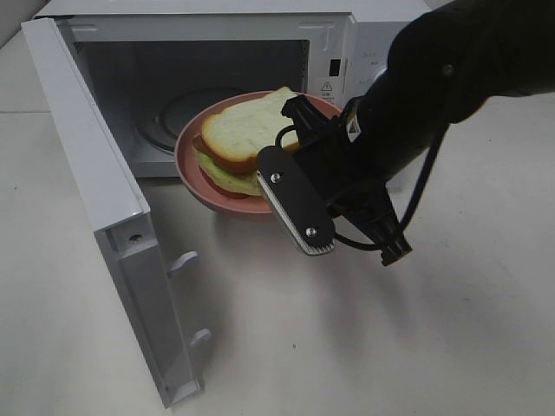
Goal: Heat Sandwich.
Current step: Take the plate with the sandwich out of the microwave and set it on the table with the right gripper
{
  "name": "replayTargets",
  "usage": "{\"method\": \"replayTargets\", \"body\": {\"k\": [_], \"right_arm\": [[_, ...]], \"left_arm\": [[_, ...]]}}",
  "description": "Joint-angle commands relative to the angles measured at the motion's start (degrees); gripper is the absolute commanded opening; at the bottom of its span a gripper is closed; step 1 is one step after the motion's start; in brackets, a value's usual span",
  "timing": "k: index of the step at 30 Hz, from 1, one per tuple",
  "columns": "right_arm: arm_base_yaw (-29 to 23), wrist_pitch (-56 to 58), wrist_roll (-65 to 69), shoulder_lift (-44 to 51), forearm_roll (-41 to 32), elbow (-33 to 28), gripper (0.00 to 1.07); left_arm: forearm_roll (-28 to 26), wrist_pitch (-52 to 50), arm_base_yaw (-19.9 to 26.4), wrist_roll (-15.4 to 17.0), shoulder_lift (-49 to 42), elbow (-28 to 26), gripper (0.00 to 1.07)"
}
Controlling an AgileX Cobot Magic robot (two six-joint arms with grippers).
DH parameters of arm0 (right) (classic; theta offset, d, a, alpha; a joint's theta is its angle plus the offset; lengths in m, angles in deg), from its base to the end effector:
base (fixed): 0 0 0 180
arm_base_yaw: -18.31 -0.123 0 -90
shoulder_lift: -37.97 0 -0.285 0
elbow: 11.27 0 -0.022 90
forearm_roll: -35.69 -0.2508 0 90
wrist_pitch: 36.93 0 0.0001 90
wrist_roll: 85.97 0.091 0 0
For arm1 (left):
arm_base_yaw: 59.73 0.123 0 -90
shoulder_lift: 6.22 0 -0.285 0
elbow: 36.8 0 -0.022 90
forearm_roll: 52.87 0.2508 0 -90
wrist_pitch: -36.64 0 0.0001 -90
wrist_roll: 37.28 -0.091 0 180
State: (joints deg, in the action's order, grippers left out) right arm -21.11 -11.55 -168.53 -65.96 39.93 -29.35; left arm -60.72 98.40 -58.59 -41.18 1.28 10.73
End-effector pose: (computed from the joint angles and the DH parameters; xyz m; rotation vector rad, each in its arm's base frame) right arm 0.2660 0.2149 0.2087 -2.3180 1.1995 -0.3428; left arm -0.0087 -0.0111 0.2815 0.0586 2.0317 -0.1083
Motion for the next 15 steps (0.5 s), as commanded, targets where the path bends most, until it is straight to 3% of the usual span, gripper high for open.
{"method": "replayTargets", "body": {"k": [1,15], "right_arm": [[-0.1,-1.9,-0.6,2.7,0.1,-1.9,0.00],[-0.1,-1.9,2.2,17.6,0.1,-15.9,0.00]], "left_arm": [[-0.3,-0.3,0.3,0.2,-0.9,0.1,0.98],[-0.3,-0.3,0.3,0.2,-0.9,0.1,0.98]]}}
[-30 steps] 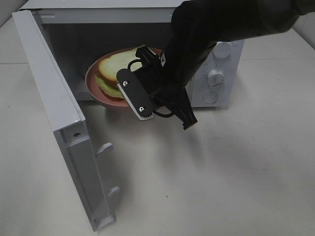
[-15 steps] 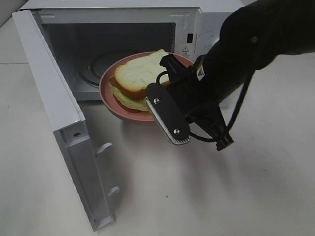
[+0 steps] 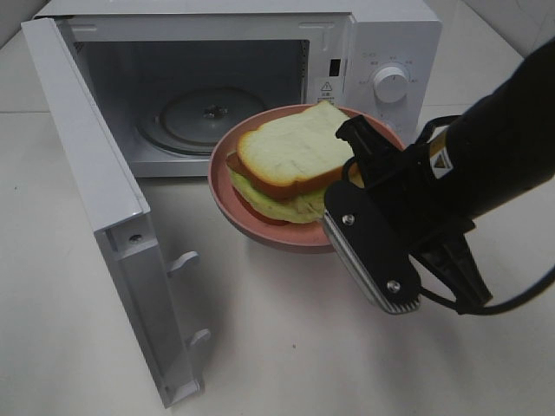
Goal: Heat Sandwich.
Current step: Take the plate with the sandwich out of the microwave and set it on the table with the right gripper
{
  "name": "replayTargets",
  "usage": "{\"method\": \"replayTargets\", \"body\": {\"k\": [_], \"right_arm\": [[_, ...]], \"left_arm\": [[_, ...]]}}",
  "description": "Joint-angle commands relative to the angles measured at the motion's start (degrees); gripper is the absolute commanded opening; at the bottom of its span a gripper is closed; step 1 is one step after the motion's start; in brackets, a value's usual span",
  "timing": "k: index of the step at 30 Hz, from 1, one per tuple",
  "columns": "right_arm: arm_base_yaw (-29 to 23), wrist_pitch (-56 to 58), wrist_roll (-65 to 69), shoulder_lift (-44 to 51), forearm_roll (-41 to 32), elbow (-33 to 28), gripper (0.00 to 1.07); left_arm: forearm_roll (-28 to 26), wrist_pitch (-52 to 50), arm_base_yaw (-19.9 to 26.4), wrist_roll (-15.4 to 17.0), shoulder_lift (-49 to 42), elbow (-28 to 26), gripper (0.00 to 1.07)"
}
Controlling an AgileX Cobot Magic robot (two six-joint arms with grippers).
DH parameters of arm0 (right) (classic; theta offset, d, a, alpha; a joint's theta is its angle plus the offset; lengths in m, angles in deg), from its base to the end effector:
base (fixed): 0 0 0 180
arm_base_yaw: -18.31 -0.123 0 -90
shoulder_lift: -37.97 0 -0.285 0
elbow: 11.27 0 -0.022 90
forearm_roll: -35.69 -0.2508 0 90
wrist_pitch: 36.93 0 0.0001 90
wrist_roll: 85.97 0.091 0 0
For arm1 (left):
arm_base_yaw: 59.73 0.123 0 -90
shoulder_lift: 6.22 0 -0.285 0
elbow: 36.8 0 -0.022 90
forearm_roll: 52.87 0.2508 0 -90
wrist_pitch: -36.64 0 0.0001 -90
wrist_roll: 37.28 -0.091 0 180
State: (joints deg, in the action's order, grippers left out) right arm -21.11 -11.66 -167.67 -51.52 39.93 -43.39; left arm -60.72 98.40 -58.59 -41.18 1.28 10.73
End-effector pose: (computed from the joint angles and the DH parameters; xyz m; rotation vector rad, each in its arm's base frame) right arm 0.2122 0.1707 0.2191 -2.3001 1.2123 -0.3411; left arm -0.0087 -0.0111 0.2815 0.0586 2.0317 -0.1083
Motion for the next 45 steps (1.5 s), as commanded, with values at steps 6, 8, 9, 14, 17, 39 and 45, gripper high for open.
{"method": "replayTargets", "body": {"k": [6,8,9,14,17,39,45], "right_arm": [[-0.1,-1.8,3.9,8.3,0.3,-6.2,0.00],[-0.1,-1.8,6.0,11.3,0.3,-8.5,0.00],[-0.1,-1.8,6.0,11.3,0.3,-8.5,0.00],[-0.1,-0.6,12.3,15.2,4.0,-11.6,0.00],[-0.1,1.0,19.3,17.6,8.8,-13.2,0.00],[-0.1,13.8,62.3,19.0,30.7,-13.6,0.00],[-0.1,18.6,75.6,19.0,32.2,-13.6,0.00]], "left_arm": [[-0.3,-0.3,0.3,0.2,-0.9,0.1,0.98],[-0.3,-0.3,0.3,0.2,-0.9,0.1,0.98],[-0.3,-0.3,0.3,0.2,-0.9,0.1,0.98],[-0.3,-0.3,0.3,0.2,-0.9,0.1,0.98],[-0.3,-0.3,0.3,0.2,-0.9,0.1,0.98],[-0.3,-0.3,0.3,0.2,-0.9,0.1,0.98],[-0.3,-0.3,0.3,0.2,-0.9,0.1,0.98]]}}
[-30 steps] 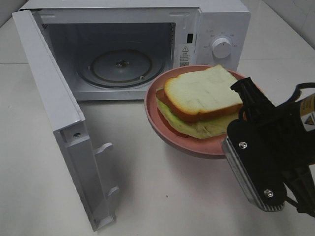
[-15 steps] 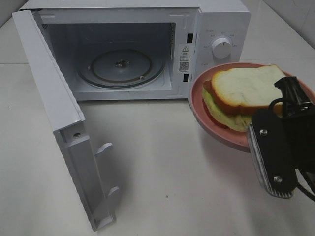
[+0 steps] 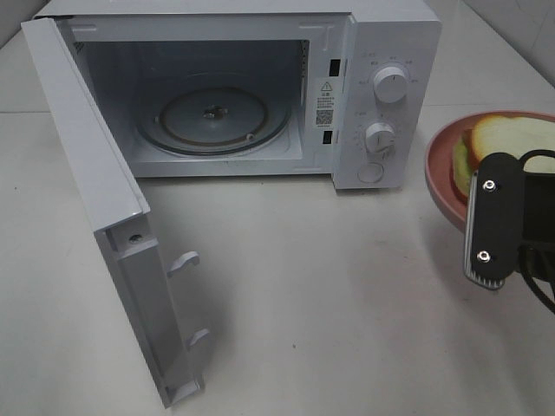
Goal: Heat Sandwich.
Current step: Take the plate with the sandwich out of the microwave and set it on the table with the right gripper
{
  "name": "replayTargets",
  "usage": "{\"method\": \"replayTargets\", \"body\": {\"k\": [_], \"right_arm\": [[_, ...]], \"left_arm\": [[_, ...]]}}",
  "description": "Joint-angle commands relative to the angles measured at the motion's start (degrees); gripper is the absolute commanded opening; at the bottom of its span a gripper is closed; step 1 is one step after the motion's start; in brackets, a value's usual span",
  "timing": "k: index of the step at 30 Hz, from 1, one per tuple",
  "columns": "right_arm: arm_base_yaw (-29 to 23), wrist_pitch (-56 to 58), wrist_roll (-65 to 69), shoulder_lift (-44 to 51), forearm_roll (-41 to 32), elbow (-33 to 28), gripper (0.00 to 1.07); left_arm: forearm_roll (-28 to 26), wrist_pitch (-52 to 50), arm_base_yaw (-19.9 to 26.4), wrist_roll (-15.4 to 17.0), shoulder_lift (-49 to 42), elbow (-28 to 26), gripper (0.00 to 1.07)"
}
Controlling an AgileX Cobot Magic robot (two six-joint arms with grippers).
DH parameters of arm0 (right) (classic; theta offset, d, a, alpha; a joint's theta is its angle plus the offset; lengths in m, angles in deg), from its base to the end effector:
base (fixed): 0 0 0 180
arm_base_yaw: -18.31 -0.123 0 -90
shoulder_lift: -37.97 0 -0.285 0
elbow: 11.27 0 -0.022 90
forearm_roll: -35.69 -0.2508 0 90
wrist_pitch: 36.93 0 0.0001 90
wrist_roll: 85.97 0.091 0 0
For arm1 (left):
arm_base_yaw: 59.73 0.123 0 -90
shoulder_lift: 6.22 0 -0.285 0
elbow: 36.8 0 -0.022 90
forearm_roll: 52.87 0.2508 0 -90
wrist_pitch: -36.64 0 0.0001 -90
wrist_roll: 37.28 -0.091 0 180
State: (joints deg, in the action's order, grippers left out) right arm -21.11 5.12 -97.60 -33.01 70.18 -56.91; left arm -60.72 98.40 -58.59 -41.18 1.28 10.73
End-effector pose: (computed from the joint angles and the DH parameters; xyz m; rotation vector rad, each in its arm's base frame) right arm 0.1602 0.0870 0.2245 -1.5600 2.1192 -0.5136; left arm -0.0087 -0.0111 0.2815 0.0586 2.0317 -0.1083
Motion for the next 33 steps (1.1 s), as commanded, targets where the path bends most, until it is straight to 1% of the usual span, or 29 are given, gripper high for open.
{"method": "replayTargets", "body": {"k": [1,6,16,20,22,25,28,30,33], "right_arm": [[-0.1,2.6,7.3,0.5,1.9,-0.1,0.00],[-0.1,4.7,12.5,0.3,1.8,-0.1,0.00],[0.1,4.2,22.0,-0.2,2.4,-0.1,0.00],[0.1,4.2,27.0,-3.0,4.4,-0.1,0.00],[0.1,4.2,31.9,-6.2,6.0,-0.1,0.00],[0.1,3.8,34.7,-8.4,7.4,-0.1,0.00],[0.3,2.9,40.3,-12.2,9.7,-0.1,0.00],[0.9,2.4,41.7,-13.0,10.0,-0.1,0.00],[4.1,0.6,45.7,-15.7,10.1,-0.1,0.00]], "left_arm": [[-0.3,-0.3,0.3,0.2,-0.9,0.1,0.98],[-0.3,-0.3,0.3,0.2,-0.9,0.1,0.98],[-0.3,-0.3,0.3,0.2,-0.9,0.1,0.98],[-0.3,-0.3,0.3,0.2,-0.9,0.1,0.98],[-0.3,-0.3,0.3,0.2,-0.9,0.1,0.98],[-0.3,-0.3,0.3,0.2,-0.9,0.1,0.98],[-0.3,-0.3,0.3,0.2,-0.9,0.1,0.98],[-0.3,-0.3,0.3,0.2,-0.9,0.1,0.98],[-0.3,-0.3,0.3,0.2,-0.9,0.1,0.98]]}}
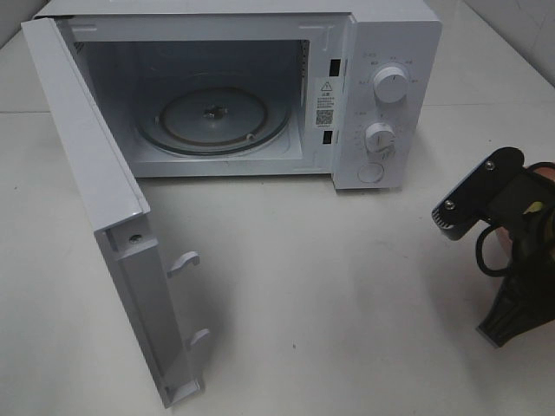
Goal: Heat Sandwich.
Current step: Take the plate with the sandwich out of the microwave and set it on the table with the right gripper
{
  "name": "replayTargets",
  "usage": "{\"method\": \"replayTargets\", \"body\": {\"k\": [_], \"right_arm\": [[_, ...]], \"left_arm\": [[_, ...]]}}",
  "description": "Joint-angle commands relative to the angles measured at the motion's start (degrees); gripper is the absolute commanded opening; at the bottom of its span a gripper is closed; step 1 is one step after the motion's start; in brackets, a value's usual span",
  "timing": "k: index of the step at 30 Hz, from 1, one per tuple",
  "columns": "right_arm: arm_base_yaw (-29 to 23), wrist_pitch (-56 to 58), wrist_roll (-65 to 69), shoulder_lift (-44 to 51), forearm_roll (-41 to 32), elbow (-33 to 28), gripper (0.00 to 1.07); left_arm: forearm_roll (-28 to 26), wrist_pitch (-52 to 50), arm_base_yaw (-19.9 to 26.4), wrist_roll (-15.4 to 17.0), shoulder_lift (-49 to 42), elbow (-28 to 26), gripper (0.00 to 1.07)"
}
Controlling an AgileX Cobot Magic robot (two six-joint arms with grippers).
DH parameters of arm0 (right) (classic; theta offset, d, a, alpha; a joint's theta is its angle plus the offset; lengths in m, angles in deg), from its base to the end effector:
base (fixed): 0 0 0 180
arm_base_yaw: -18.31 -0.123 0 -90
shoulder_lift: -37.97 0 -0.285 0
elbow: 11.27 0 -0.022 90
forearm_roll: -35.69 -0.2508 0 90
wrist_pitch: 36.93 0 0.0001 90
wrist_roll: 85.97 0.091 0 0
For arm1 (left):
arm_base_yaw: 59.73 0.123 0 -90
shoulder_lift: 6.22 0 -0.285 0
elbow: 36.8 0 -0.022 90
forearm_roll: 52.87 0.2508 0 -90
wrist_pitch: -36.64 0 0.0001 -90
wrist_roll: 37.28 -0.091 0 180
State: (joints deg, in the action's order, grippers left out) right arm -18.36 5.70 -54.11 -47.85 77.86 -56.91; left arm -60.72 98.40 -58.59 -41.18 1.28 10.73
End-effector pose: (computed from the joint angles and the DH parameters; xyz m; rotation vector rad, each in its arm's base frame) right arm 0.1864 0.0872 0.1791 -0.8193 2.5946 -0.5223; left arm -0.0087 -0.0111 0.2815 0.0586 2.0317 -0.1083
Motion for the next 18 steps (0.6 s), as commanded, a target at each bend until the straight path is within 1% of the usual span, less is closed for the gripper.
{"method": "replayTargets", "body": {"k": [1,3,5,6,9,12,13,14,16,18], "right_arm": [[1.4,0.0,2.2,-0.9,2.4,-0.1,0.00],[4.0,-1.5,3.3,-2.1,2.6,-0.1,0.00],[4.8,-1.7,4.1,-2.5,2.9,-0.1,0.00],[6.5,-1.8,6.3,-3.0,4.6,-0.1,0.00],[9.5,-2.6,8.8,-4.4,7.3,-0.1,0.00],[10.9,-3.9,8.8,-5.2,7.3,-0.1,0.00],[12.7,-5.2,8.8,-5.8,7.3,-0.1,0.00],[12.7,-5.2,8.8,-5.8,7.3,-0.1,0.00],[14.3,-6.4,9.1,-6.4,7.3,0.1,0.00],[16.9,-7.8,9.9,-7.7,8.0,0.6,0.00]], "left_arm": [[-0.3,-0.3,0.3,0.2,-0.9,0.1,0.98],[-0.3,-0.3,0.3,0.2,-0.9,0.1,0.98],[-0.3,-0.3,0.3,0.2,-0.9,0.1,0.98],[-0.3,-0.3,0.3,0.2,-0.9,0.1,0.98],[-0.3,-0.3,0.3,0.2,-0.9,0.1,0.98],[-0.3,-0.3,0.3,0.2,-0.9,0.1,0.98],[-0.3,-0.3,0.3,0.2,-0.9,0.1,0.98],[-0.3,-0.3,0.3,0.2,-0.9,0.1,0.98],[-0.3,-0.3,0.3,0.2,-0.9,0.1,0.98],[-0.3,-0.3,0.3,0.2,-0.9,0.1,0.98]]}}
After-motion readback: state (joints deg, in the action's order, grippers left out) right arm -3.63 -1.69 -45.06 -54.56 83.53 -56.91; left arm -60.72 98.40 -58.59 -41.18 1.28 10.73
